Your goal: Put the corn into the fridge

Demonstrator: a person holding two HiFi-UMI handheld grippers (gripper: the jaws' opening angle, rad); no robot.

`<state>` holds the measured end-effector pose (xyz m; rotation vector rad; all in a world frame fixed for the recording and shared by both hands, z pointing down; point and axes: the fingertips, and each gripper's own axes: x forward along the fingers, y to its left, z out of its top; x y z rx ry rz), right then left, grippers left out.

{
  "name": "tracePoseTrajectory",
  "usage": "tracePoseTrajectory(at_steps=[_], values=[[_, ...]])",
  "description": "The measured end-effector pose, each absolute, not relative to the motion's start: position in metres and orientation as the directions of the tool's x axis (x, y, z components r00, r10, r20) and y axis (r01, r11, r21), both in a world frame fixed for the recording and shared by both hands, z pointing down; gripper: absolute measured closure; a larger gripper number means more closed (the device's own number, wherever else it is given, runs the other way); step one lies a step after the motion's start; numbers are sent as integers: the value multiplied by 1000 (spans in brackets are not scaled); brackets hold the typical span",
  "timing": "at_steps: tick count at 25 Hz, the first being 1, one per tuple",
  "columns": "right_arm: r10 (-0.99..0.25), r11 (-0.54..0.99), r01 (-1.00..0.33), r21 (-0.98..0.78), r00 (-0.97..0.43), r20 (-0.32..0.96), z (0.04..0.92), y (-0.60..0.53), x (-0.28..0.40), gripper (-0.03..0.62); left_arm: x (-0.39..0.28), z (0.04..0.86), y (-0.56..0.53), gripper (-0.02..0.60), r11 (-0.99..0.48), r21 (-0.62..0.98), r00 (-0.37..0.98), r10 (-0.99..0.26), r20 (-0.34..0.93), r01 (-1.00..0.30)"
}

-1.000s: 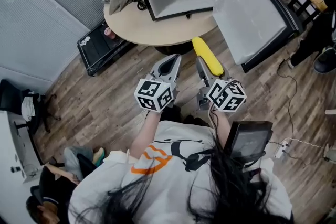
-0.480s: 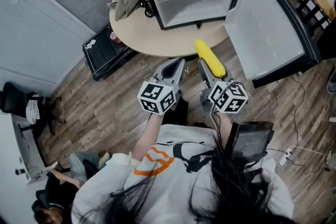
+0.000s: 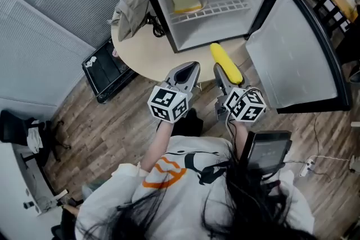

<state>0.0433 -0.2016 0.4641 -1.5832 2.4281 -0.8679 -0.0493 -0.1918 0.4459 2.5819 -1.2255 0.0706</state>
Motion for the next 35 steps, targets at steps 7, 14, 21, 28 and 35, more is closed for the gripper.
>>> tracePoseTrajectory(at_steps=[7,14,21,28,35], values=[[-904,232,-846,-480,-369,214,455,-257,34,336,-58,445,-246,571,-678,208,708,-687,164,-705],[-939,126,-900,-417,-244,241,454,-296,47,336,-62,449,-279,571,-736,216,767,-623,154,-641],[-951,84,-933,-350,-180,252,447,-323,67,336,-64,462,-283,571,-747,258,790,-590,167,-612],[-938,131,-953,-274,-209,276,440,-354,73,336,-55,470,-286,571,-745,289,798,-576,176,-601],[-928,187,-959,-215,-244,281,435,-399,71,336,-39,470,-301,571,-737,288,791,-586,178,-611]])
